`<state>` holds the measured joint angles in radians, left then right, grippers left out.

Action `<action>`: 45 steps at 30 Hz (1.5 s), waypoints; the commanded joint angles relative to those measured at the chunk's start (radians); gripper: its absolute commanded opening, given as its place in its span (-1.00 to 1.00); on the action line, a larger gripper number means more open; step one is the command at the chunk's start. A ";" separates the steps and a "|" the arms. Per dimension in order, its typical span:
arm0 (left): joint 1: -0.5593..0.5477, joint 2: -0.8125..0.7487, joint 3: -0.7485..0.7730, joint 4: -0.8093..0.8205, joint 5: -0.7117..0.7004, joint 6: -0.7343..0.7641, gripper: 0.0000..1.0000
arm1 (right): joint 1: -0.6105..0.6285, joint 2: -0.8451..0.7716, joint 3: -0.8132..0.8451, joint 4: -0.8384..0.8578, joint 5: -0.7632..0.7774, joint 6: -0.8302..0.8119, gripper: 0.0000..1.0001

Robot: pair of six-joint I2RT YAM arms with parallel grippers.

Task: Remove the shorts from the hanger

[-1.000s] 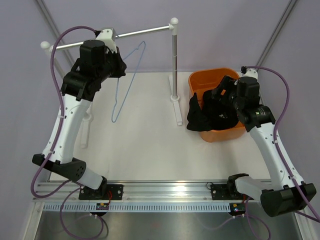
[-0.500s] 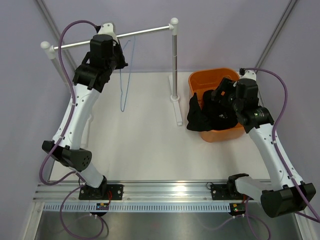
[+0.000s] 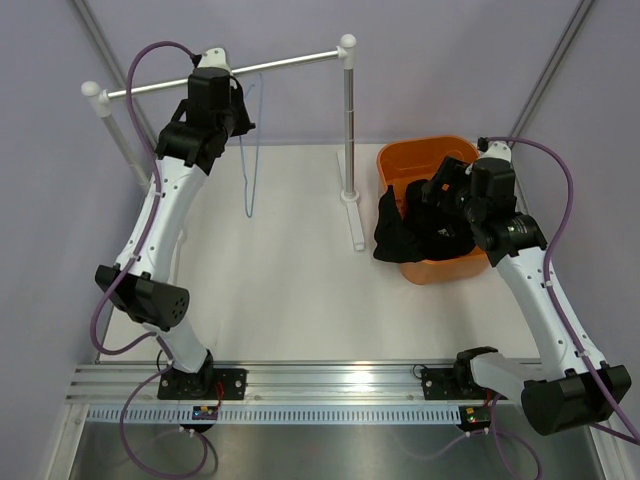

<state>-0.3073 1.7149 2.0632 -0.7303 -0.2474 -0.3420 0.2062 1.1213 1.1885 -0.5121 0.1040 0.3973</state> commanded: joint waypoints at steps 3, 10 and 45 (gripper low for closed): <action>0.014 0.009 0.015 0.048 0.008 -0.014 -1.00 | -0.004 -0.008 -0.009 0.037 -0.027 -0.014 0.62; 0.014 -0.049 -0.106 0.088 0.008 -0.022 -0.86 | -0.004 -0.017 -0.023 0.032 -0.033 -0.011 0.62; 0.005 -0.412 -0.317 0.109 0.023 0.026 0.46 | -0.004 -0.141 -0.066 0.015 -0.059 -0.014 0.99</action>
<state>-0.2989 1.3949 1.7809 -0.6563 -0.2314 -0.3180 0.2062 1.0359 1.1282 -0.5133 0.0757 0.3958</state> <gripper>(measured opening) 0.716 0.976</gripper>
